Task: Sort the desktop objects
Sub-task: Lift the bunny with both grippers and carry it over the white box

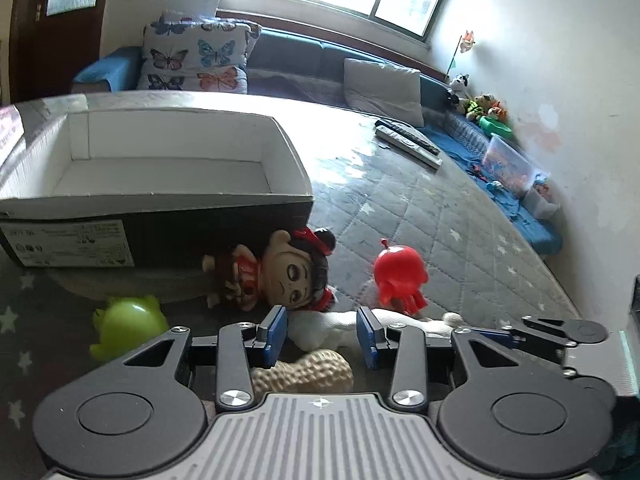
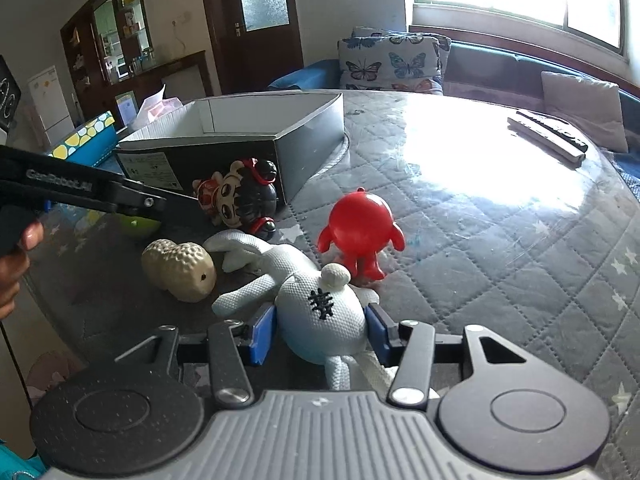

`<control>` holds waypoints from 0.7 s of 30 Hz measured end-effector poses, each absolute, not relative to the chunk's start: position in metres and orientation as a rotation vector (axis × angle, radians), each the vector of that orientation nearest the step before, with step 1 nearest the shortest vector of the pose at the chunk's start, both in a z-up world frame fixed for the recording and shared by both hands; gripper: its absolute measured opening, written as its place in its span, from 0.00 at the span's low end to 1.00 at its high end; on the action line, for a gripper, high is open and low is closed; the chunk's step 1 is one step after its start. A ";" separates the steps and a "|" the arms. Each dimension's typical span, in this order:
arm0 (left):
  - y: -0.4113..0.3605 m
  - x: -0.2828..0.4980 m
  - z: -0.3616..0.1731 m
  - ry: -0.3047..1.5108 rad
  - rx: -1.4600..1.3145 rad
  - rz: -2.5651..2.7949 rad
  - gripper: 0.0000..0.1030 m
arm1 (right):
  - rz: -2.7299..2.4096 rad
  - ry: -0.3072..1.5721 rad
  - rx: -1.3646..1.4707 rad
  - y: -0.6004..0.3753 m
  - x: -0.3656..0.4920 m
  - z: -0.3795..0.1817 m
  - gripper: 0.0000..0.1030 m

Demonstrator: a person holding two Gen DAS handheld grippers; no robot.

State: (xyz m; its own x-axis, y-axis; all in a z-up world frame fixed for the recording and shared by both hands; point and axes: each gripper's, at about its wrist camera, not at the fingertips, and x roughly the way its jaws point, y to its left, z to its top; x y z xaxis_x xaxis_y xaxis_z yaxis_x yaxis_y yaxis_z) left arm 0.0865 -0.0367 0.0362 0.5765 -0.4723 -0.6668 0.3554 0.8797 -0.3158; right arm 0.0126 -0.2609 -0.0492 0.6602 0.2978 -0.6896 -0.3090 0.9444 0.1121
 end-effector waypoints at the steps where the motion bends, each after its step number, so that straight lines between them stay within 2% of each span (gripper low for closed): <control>1: -0.039 0.086 0.036 0.833 -0.164 -0.501 0.40 | 0.342 0.775 -0.016 -0.261 0.012 -0.049 0.48; 6: -0.061 0.087 0.033 0.875 -0.168 -0.546 0.40 | 0.341 0.766 -0.017 -0.263 0.008 -0.046 0.44; 14: -0.086 0.105 0.019 0.979 -0.275 -0.527 0.40 | 0.307 0.765 0.029 -0.281 0.000 -0.047 0.43; 21: -0.099 0.115 0.011 0.998 -0.376 -0.518 0.40 | 0.303 0.761 0.050 -0.291 -0.007 -0.049 0.44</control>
State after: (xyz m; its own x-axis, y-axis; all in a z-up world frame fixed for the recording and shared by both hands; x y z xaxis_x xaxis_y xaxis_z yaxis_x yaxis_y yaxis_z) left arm 0.1153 -0.0994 0.0110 0.4382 -0.5715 -0.6938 0.2380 0.8181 -0.5236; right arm -0.0071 -0.2912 -0.0487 0.6826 0.2880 -0.6716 -0.2520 0.9555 0.1535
